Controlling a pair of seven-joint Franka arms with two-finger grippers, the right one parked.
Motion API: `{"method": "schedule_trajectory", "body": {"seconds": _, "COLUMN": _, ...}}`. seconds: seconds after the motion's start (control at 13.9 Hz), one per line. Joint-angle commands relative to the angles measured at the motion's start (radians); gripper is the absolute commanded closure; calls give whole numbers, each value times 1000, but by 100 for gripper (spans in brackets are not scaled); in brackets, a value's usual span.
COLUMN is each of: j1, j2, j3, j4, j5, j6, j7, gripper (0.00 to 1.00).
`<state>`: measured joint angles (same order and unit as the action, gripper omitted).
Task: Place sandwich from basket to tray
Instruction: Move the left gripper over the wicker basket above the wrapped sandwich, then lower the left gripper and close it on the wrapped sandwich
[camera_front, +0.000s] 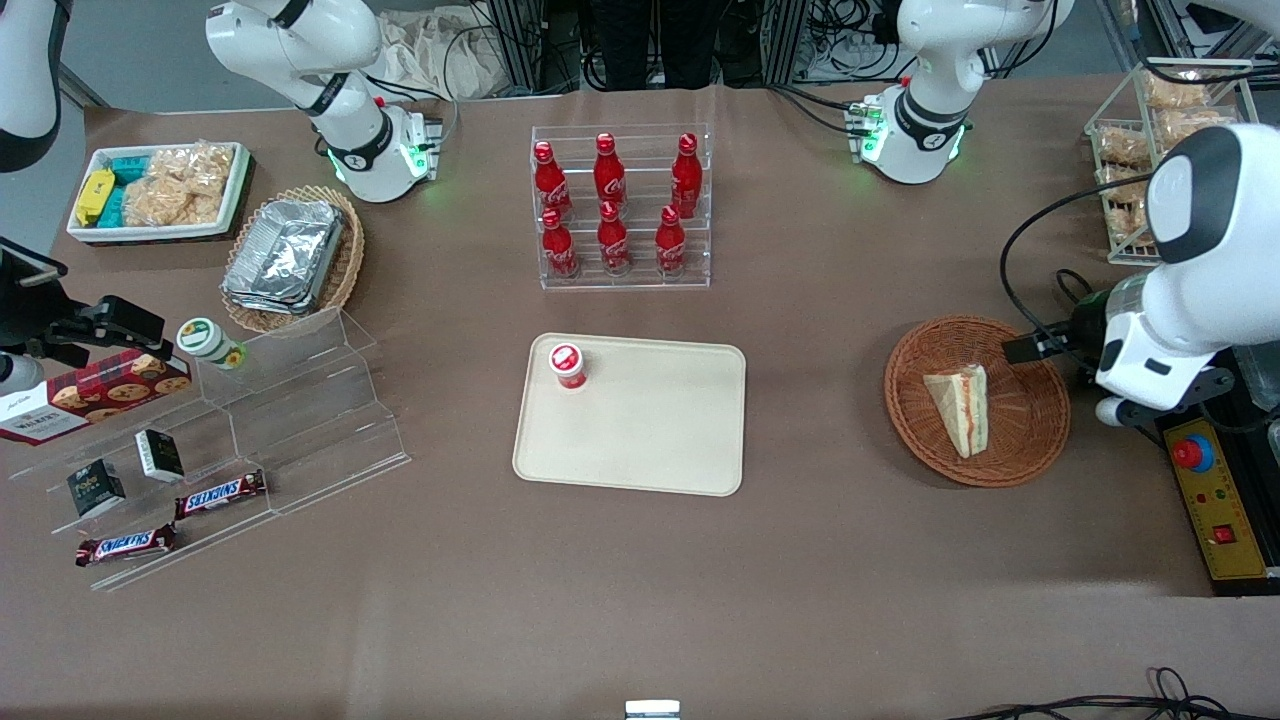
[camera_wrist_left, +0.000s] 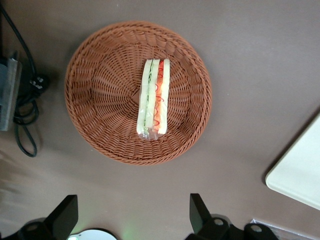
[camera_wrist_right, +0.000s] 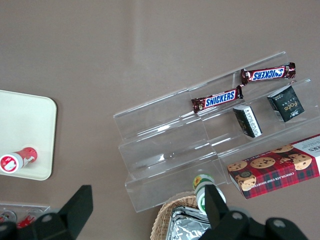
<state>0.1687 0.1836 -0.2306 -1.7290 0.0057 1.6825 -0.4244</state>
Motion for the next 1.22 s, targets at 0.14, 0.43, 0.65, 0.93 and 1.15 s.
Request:
{"method": "schedule_trajectory", "body": {"seconds": 0.14, "j1": 0, "j2": 34, "j3": 0, "j4": -168, "j5": 8, "j6": 245, "j7": -47, "gripper": 0}}
{"method": "schedule_trajectory", "body": {"seconds": 0.43, "j1": -1, "j2": 47, "j3": -1, "j4": -248, "j5": 8, "j6": 347, "j7": -60, "gripper": 0}}
{"method": "schedule_trajectory", "body": {"seconds": 0.65, "j1": -1, "j2": 48, "j3": -1, "j4": -308, "j5": 11, "j6": 425, "j7": -59, "gripper": 0}}
{"method": "schedule_trajectory", "body": {"seconds": 0.93, "j1": -1, "j2": 60, "j3": -1, "j4": -383, "j5": 11, "j6": 543, "j7": -57, "gripper": 0}}
{"method": "schedule_trajectory", "body": {"seconds": 1.15, "j1": -3, "j2": 66, "j3": -1, "j4": -414, "j5": 13, "j6": 584, "j7": -56, "gripper": 0}}
